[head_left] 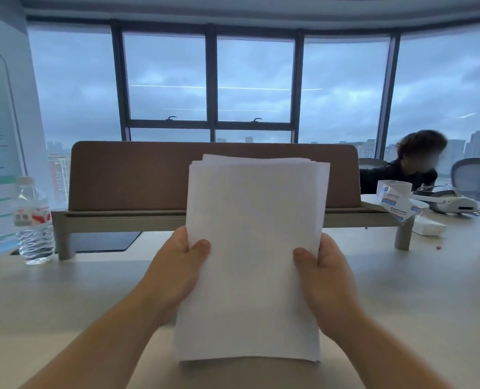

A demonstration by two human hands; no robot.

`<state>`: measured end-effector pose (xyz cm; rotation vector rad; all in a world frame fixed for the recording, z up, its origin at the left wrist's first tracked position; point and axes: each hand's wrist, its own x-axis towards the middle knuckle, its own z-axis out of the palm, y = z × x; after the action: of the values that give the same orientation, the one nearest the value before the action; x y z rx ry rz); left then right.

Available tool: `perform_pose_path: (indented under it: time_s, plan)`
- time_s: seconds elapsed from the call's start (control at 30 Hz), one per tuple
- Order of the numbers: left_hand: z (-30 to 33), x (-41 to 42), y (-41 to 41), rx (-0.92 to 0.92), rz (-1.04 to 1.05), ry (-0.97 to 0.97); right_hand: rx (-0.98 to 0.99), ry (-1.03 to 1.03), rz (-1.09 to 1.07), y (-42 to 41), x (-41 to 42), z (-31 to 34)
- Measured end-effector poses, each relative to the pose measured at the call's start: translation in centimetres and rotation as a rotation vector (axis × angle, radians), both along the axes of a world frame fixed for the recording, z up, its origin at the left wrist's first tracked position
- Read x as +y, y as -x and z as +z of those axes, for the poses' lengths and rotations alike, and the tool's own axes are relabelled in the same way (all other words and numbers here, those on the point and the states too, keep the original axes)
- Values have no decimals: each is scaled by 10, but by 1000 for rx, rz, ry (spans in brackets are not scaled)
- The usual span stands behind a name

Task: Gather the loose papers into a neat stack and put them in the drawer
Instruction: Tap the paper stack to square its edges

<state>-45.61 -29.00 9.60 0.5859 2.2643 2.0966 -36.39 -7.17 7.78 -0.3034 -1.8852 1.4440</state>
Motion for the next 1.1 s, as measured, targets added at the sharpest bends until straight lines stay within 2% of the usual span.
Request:
perform_pose_path:
  time_s: [0.17, 0.3, 0.4, 0.57, 0.73, 0.83, 0.93, 1.1]
  plan:
    - [16, 6, -10, 131, 38, -125, 107, -131, -62, -6, -7, 17]
    - [28, 9, -16, 148, 14, -187, 177, -60, -15, -10, -7, 25]
    - [16, 11, -14, 114, 99, -213, 189, 31, 6, -8, -9, 16]
    - [-1, 16, -15, 144, 154, -166, 115, -26, -6, -4, -14, 3]
    - [13, 16, -19, 241, 183, -100, 156, -46, -70, -4, -14, 10]
    - [22, 13, -16, 204, 137, -119, 188, -4, -39, -6, -11, 19]
    - [18, 14, -17, 140, 137, -133, 133, 15, 5, -7, -12, 13]
    - [12, 16, -17, 170, 175, -98, 76, 12, -5, -6, -19, 2]
